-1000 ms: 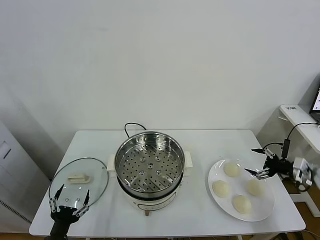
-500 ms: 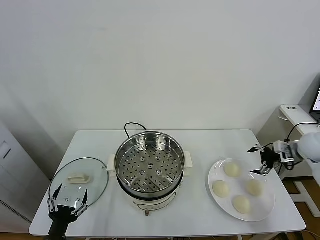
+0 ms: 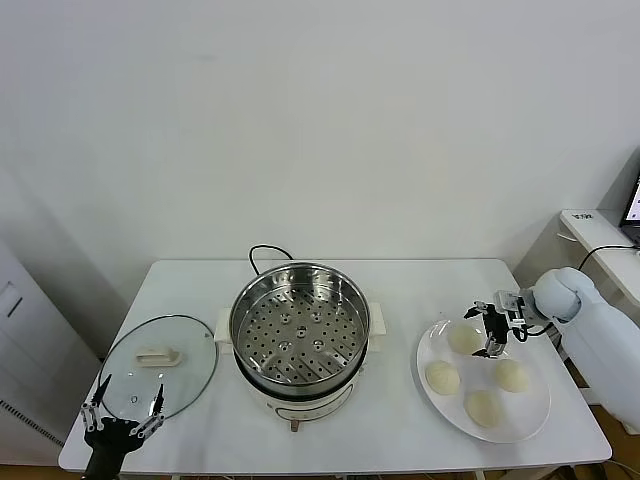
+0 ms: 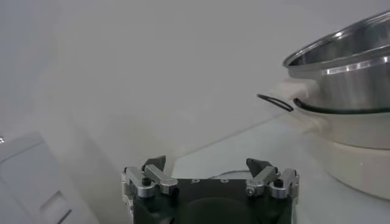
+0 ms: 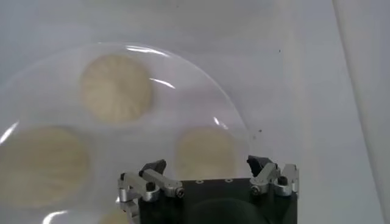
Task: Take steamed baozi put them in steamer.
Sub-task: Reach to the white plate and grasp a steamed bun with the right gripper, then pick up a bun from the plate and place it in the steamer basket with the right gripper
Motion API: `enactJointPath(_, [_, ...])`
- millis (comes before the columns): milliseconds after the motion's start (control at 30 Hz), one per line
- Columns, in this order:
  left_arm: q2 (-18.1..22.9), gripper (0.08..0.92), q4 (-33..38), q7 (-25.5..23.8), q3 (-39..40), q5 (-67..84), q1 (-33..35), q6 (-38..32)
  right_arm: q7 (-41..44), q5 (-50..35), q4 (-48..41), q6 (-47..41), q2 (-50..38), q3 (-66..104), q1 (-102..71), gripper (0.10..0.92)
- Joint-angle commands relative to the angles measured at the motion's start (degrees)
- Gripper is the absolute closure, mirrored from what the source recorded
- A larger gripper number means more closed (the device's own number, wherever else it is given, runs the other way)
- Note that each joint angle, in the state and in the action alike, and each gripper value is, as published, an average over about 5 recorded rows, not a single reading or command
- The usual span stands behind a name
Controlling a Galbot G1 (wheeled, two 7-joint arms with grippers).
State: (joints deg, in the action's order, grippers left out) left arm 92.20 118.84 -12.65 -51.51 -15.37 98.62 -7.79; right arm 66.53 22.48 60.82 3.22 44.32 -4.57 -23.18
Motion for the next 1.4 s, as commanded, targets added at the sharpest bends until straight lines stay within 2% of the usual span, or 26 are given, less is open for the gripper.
enactJointPath(33, [2.27,0.177,-0.06,0.00,-0.38,0.32,0.10,-0.03,-0.58,4.14,-2.81,0.02,2.61,-2.28,1.78,0.205])
enactJointPath(200, [2.34,0.177,-0.02,-0.02,-0.10,0.11,-0.11,0.00,-0.96,3.94,-3.04,0.28,2.71,-2.11,1.36,0.266])
enactJointPath(400, [2.19,0.177,0.10,-0.01,-0.05,0.06,-0.09,-0.01,-0.56,1.78,-0.61,-0.14,1.18,-3.95,2.14,0.429])
enactJointPath(567, [2.13,0.177,0.32,0.01,-0.13,0.14,-0.12,0.00,0.52,-4.07,4.62,-1.80,-3.65,-11.41,7.12,0.575])
enactJointPath(667, [2.05,0.177,0.32,0.02,-0.26,0.29,-0.07,-0.07,1.30,-9.69,7.50,-2.01,-6.79,-20.46,16.12,0.629])
enactJointPath(867, [1.93,0.177,0.18,0.03,-0.55,0.85,0.26,-0.41,4.30,-26.74,8.86,0.27,-4.82,-44.30,44.33,0.642])
enactJointPath(1033, [0.87,0.177,0.03,0.03,-0.76,0.91,0.28,-0.43,5.20,-31.19,7.15,6.44,5.61,-54.04,58.12,0.636])
enactJointPath(1167, [0.29,0.177,0.57,0.01,-1.30,1.29,0.45,-0.17,5.05,-29.60,7.31,12.65,13.42,-55.66,59.78,0.635])
enactJointPath(1400, [0.27,0.177,1.96,-0.01,-2.30,2.57,1.79,-0.28,4.67,-17.59,7.87,21.27,24.82,-52.09,53.96,0.627])
